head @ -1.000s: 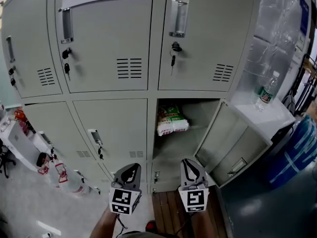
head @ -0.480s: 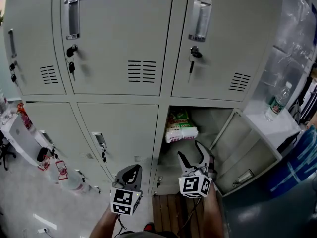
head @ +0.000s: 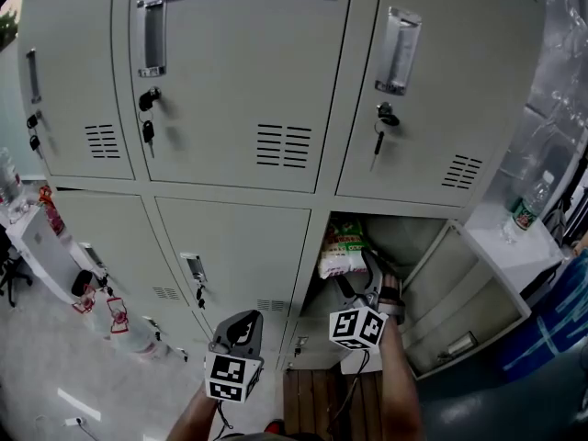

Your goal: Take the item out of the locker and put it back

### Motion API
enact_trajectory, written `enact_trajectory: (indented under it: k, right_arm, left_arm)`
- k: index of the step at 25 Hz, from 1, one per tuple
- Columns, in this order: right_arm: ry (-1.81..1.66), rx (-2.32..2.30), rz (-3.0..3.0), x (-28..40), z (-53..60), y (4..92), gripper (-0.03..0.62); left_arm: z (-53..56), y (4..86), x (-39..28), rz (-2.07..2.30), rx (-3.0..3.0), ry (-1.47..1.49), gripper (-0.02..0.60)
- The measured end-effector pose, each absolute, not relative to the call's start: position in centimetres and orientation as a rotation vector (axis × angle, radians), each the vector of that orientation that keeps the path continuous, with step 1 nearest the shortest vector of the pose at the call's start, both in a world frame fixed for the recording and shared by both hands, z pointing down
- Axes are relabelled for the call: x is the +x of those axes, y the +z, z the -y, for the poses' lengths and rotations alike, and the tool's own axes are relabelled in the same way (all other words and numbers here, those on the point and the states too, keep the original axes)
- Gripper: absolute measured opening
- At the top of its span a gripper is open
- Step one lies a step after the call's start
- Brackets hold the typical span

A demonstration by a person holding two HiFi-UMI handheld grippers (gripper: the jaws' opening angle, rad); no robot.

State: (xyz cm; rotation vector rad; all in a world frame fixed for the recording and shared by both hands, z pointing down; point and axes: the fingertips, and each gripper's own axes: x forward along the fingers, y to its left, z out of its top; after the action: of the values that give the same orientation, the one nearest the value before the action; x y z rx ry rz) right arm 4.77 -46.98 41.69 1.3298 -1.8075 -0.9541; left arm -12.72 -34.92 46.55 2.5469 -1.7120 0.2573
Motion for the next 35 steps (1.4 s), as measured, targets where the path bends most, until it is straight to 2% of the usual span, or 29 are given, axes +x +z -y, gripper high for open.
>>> enact_trajectory:
  k: [11, 14, 27, 35]
  right_arm:
    - [-0.957, 1.289, 1.763, 4.0, 49.1, 42.7, 0.357]
    - [-0.945, 1.286, 1.749, 4.2, 49.1, 42.6, 0.312]
    - [-0.835, 1.388, 1.843, 4.9, 47.6, 41.0, 0.227]
    - [-0.740, 1.533, 2.012, 6.2, 44.5, 37.9, 0.216]
  left_arm:
    - [35.4, 46.9, -13.9, 1.756, 2.508, 0.266, 0.029]
    - [35.5, 47.1, -14.2, 1.764, 2.499, 0.266, 0.029]
    - [35.1, 46.7, -13.8, 1.763, 2.509, 0.253, 0.029]
    - [34.2, 46.2, -12.7, 1.741, 2.537, 0.240, 0.029]
